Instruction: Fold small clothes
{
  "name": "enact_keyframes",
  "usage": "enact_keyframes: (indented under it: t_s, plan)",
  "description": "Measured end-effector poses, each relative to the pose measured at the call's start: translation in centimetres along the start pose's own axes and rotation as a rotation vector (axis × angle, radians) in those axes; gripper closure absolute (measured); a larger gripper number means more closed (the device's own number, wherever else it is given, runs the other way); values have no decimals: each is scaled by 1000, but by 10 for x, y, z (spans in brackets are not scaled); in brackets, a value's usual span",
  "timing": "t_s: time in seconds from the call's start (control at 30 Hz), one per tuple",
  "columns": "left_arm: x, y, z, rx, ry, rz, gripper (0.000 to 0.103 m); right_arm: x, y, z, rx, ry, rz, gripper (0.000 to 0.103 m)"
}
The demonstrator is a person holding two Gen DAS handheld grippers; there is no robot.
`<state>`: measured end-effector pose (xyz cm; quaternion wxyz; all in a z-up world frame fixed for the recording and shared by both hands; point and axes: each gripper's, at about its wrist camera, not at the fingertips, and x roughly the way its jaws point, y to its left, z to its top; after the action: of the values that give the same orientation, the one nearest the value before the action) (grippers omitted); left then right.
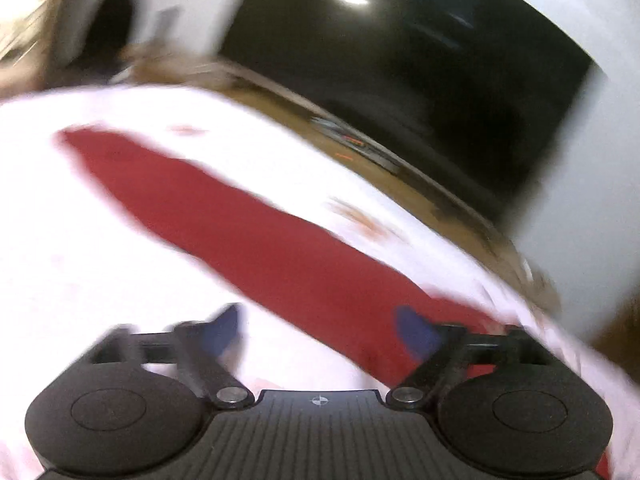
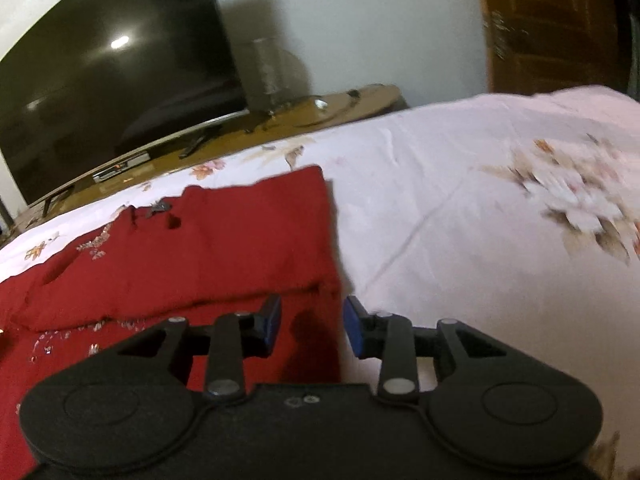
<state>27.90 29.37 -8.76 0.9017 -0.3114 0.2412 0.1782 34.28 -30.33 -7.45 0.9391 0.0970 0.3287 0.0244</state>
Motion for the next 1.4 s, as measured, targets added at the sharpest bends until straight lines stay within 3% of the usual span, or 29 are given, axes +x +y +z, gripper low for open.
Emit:
enact_keyframes:
  t_s: [0.17,0.23,0.37,0.53,0.77,0.8,0.83,0.87,0.9,1.0,1.1,1.27,1.4]
  plan:
    - [15,99,42,-251,-5,66,35,-12,25,-9,44,2,-19,68]
    - [24,125,51,-327,0,19,35,-14,41,-9,51,-5,-16,68]
    - [41,150,66,-396,-6,3,35,-17,73,-7,33,-17,-5,68]
    - [68,161,84,-394,-1,-15,35,-23,104,-6,31,-29,-2,68]
    - [48,156,92,-317,0,-19,35,-30,121,-13,38,-30,-22,68]
    - [50,158,95,-316,-1,-22,38,-30,122,-14,40,-27,-27,68]
    - [51,158,97,-308,1,-7,56,-30,123,-14,41,-26,-31,68]
    - [53,160,98,-297,9,23,82,-32,123,-14,44,-26,-35,68]
    - [51,166,96,-303,18,41,91,-33,123,-14,51,-28,-35,68]
    - [50,182,96,-340,27,-7,96,-35,122,-12,71,-34,-38,68]
    - [45,165,102,-264,25,6,98,-39,118,-11,76,-41,-42,68]
    - [24,96,109,-167,-28,-163,98,-43,107,-11,93,-46,-48,68]
    - [7,25,94,-88,-28,-311,98,-45,97,-12,103,-42,-45,67]
